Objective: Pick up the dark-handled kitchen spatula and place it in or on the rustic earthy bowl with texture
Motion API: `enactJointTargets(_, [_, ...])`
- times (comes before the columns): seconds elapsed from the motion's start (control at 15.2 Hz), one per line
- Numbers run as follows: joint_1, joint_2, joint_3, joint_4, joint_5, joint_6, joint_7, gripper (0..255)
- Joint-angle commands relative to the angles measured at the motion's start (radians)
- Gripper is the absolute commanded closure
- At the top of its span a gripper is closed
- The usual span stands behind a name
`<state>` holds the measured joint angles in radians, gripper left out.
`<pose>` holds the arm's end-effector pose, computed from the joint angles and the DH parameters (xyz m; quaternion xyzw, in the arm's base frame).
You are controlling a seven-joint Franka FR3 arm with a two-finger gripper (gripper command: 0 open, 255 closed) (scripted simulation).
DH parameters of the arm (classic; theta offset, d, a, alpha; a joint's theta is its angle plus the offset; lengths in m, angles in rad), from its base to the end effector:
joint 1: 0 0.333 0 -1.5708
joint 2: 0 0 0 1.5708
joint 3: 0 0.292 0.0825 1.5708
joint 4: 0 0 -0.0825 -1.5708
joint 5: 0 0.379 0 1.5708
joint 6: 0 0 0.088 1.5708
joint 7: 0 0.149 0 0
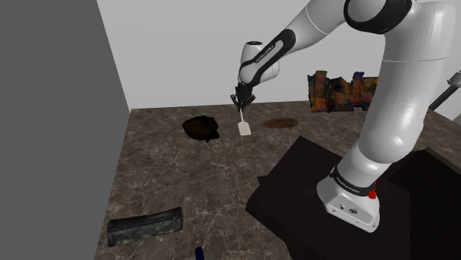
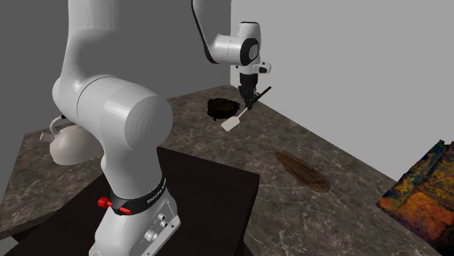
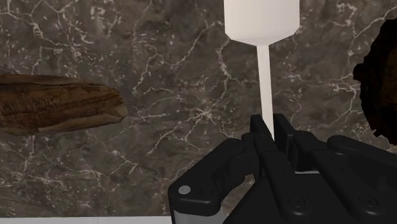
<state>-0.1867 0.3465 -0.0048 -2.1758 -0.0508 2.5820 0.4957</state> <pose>0.5504 -0.1070 0.1754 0.9480 -0.3166 0.0317 0.0102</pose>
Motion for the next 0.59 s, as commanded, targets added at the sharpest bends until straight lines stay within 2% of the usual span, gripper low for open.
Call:
enactJointTargets(0.0, [0.001,-0.021,0.001,0.002,0.001,-0.023,0.000,255])
enactJointTargets(0.26, [0.000,-0.057,0.002,0.005,0.003,-0.063,-0.002,255])
enactJointTargets(0.53, [0.065,-0.018,0.023,0.078,-0.014,-0.100,0.094,255])
